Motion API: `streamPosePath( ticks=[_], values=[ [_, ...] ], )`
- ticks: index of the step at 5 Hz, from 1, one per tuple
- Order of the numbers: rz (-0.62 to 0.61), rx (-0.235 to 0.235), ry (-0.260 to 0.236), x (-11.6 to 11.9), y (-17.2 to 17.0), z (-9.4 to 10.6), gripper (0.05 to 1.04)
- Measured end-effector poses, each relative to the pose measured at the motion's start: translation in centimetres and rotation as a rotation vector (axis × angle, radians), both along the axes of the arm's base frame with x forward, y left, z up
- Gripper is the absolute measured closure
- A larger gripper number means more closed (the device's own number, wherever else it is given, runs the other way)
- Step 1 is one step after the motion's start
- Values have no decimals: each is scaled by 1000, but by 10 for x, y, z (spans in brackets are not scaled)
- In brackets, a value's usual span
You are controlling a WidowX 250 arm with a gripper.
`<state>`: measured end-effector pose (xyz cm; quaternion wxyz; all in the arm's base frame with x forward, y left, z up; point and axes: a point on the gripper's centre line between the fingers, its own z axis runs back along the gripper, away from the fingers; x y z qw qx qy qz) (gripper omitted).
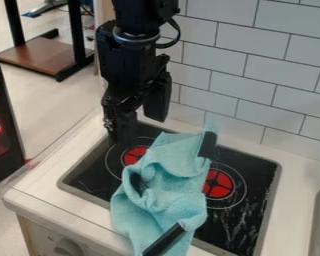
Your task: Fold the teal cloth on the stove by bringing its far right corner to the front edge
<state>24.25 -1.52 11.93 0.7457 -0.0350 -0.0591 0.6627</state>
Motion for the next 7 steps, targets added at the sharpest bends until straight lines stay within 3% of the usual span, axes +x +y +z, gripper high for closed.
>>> streamPosePath(
  ticks=[1,2,4,6,7],
  values=[
    [3,1,23,-2,0,-5,85],
    [-136,25,51,1,-33,-9,85],
    [-245,16,42,33,-62,-8,85],
    [-256,134,0,69,-52,-25,85],
    [-272,182,27,86,-44,-44,85]
  ],
)
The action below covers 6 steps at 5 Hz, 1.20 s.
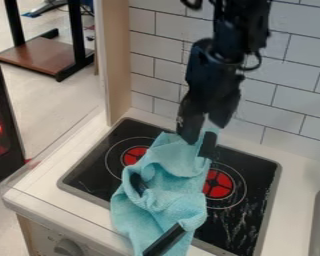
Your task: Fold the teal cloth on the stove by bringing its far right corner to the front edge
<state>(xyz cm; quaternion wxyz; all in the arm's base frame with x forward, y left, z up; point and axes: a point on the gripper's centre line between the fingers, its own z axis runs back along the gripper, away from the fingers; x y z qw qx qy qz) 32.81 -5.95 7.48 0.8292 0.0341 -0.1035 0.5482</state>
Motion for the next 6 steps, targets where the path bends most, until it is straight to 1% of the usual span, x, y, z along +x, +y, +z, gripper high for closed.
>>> streamPosePath(
  ticks=[1,2,3,4,5,6],
  values=[
    [-3,-10,25,16,-4,-16,85],
    [-12,-5,31,31,-7,-26,85],
    [-4,-11,101,47,-3,-53,85],
    [2,-15,131,55,4,-66,85],
    [-25,-20,143,66,3,-77,138],
    [-24,-31,112,68,2,-80,409]
  ],
)
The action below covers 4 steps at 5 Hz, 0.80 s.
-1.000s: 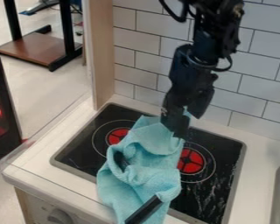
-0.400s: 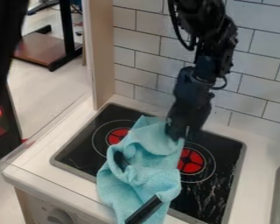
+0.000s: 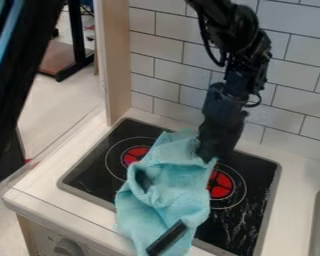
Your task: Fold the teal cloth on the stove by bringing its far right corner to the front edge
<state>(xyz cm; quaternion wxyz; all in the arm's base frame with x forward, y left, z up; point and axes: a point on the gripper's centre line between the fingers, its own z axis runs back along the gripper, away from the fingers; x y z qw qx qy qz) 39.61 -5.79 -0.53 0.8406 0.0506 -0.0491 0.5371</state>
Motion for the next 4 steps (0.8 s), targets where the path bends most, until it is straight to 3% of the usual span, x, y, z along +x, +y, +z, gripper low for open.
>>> streamPosePath(
  ticks=[2,3,4],
  values=[
    [-10,19,-8,-10,5,4,851],
    [-6,13,-35,-9,5,17,952],
    [6,-15,-94,-6,2,44,997]
  ],
)
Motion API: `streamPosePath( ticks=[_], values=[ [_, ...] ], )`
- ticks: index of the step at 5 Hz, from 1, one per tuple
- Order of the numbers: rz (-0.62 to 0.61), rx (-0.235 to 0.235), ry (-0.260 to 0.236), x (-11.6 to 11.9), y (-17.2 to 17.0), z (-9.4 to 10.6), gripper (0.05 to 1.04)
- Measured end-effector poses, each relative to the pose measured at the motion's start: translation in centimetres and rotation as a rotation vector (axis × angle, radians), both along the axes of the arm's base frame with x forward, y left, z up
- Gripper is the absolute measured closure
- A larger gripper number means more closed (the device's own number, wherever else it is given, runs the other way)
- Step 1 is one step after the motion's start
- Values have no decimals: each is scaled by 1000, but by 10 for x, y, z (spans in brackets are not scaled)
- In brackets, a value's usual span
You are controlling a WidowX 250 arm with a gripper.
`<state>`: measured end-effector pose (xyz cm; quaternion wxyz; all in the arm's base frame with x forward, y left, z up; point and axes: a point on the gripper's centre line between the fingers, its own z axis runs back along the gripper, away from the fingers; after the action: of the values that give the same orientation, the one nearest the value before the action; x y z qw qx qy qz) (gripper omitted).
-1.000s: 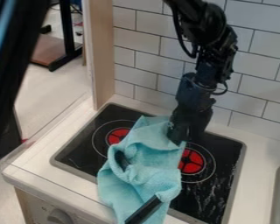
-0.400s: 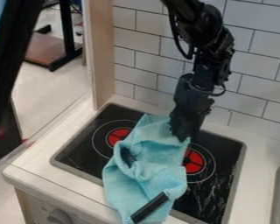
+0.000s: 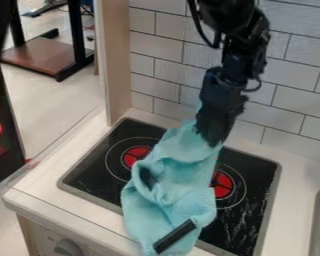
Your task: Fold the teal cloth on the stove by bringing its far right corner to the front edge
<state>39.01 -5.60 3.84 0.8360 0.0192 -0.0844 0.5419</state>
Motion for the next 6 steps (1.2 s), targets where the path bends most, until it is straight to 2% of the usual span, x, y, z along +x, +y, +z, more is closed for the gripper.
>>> streamPosePath(
  ticks=[1,2,3,4,5,6],
  values=[
    [16,-43,-75,-4,-3,29,999],
    [37,-61,-136,-22,0,52,999],
    [57,-65,-205,-54,3,67,999],
    [67,-95,-245,-91,6,66,999],
    [70,-129,-251,-124,2,55,999],
    [86,-168,-221,-149,2,29,999]
  ],
)
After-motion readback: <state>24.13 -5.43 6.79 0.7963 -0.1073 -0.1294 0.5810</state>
